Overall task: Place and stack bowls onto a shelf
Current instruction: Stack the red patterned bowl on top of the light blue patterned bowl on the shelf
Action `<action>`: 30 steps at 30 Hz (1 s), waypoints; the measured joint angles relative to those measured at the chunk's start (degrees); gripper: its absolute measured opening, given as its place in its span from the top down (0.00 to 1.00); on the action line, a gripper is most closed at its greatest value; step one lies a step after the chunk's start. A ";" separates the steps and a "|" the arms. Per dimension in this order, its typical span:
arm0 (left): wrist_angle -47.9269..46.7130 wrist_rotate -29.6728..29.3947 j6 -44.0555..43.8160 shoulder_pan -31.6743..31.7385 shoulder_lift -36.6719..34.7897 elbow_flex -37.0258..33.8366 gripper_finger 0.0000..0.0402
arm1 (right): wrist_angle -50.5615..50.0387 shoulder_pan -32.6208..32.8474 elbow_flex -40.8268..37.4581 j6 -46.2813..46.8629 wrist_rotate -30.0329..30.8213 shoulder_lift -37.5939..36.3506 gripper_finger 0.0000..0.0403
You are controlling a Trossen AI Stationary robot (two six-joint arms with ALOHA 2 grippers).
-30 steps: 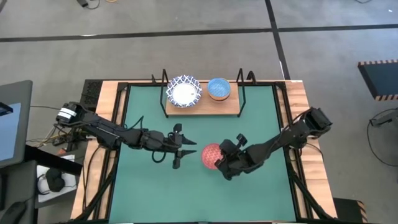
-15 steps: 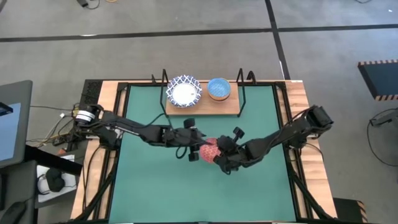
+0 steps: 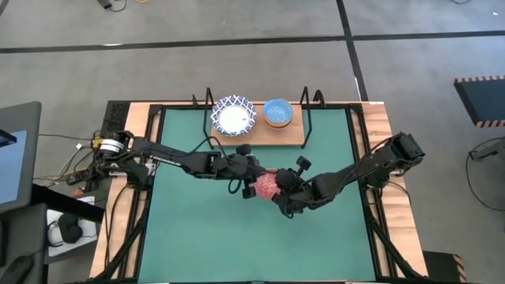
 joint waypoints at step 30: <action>-3.93 5.88 -2.76 1.49 0.09 -0.24 0.81 | 1.77 -2.62 -6.00 13.09 -20.27 0.85 0.91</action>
